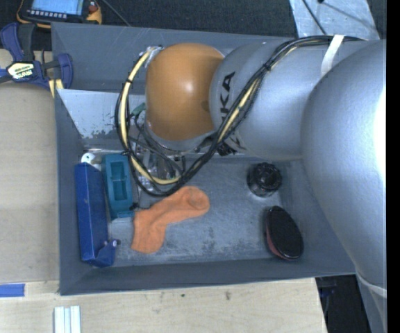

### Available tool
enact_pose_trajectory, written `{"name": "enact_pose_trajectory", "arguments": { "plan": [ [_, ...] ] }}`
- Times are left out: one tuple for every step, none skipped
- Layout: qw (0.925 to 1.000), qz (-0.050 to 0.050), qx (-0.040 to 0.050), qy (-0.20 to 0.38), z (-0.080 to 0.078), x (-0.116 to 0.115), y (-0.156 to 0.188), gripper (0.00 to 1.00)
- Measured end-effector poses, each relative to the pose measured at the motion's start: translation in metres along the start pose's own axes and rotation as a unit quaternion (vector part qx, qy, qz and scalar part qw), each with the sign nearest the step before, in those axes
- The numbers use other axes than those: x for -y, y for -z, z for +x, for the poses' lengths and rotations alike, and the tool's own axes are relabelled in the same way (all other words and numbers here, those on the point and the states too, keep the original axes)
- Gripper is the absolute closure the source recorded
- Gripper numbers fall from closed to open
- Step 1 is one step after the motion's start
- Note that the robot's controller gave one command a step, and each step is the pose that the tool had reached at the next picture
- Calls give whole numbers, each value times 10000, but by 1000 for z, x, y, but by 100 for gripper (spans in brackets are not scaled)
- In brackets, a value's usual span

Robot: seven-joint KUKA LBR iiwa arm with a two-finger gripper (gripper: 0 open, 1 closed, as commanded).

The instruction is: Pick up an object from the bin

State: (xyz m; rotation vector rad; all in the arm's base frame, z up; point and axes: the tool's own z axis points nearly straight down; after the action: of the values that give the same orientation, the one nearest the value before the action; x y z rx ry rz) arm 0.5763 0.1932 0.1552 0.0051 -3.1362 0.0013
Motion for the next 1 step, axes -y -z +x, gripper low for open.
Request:
{"name": "enact_pose_trajectory", "arguments": {
  "plan": [
    [10000, -9, 38, -14, -2, 1, 5, 0]
  ]
}}
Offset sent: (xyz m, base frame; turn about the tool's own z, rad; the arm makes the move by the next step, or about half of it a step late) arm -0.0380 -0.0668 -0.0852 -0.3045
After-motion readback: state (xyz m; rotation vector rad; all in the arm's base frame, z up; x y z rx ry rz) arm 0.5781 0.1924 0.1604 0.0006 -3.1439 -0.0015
